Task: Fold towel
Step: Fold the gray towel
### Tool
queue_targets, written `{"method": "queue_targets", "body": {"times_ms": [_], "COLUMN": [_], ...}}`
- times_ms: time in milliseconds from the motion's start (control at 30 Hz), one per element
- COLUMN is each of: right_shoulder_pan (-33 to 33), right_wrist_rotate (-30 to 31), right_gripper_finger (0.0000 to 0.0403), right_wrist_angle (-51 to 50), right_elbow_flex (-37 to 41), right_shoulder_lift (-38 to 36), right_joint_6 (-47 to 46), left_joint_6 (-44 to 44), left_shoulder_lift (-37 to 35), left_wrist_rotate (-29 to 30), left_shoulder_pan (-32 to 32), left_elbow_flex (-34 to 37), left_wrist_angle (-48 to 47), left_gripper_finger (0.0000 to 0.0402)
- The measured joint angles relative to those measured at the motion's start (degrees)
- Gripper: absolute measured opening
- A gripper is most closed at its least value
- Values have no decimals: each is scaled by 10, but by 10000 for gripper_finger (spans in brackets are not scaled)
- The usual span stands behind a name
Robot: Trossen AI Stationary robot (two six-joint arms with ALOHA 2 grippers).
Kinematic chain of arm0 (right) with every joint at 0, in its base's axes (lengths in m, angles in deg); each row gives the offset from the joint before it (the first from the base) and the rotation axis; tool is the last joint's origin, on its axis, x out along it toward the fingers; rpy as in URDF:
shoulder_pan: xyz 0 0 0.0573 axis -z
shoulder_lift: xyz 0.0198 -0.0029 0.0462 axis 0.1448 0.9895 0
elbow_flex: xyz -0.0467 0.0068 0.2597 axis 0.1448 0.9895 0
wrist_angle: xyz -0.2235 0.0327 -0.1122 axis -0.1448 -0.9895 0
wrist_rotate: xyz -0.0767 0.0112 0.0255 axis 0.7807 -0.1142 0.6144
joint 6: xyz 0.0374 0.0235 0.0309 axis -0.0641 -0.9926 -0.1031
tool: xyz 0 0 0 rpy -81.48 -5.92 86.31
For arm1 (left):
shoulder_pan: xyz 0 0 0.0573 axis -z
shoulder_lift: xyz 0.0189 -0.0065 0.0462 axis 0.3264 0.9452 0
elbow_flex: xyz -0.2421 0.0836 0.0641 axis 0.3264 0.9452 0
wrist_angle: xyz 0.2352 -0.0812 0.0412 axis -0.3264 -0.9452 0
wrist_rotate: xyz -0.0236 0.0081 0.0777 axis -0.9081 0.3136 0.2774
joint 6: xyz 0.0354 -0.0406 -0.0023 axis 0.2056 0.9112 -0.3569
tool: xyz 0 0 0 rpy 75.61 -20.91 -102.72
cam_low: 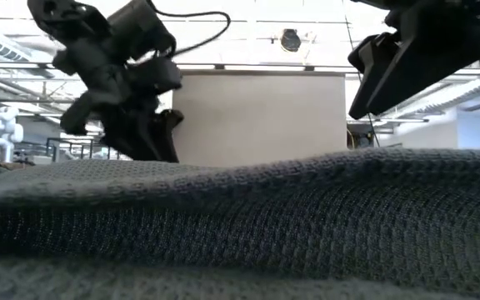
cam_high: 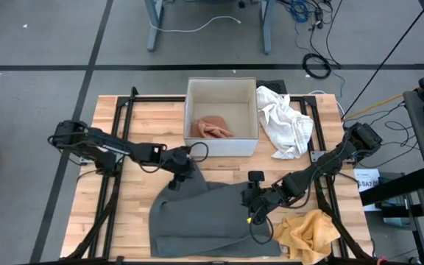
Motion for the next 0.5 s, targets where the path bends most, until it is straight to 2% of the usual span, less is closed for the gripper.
{"method": "queue_targets", "body": {"times_ms": [333,400,500], "right_shoulder_pan": [0,0,0], "right_wrist_rotate": [2,2,3], "right_gripper_finger": [164,164,164], "right_wrist_angle": [19,20,20], "right_elbow_flex": [0,0,0], "right_shoulder_lift": [0,0,0], "right_joint_6": [-1,-2,-6], "left_joint_6": [-14,-18,-34], "left_shoulder_lift": [72,74,74], "left_wrist_rotate": [-20,-20,-15], "left_shoulder_pan": [-24,-24,-22], "left_elbow_flex": [-2,-2,-2], "left_wrist_angle": [15,18,24], "left_gripper_finger": [164,146,95]}}
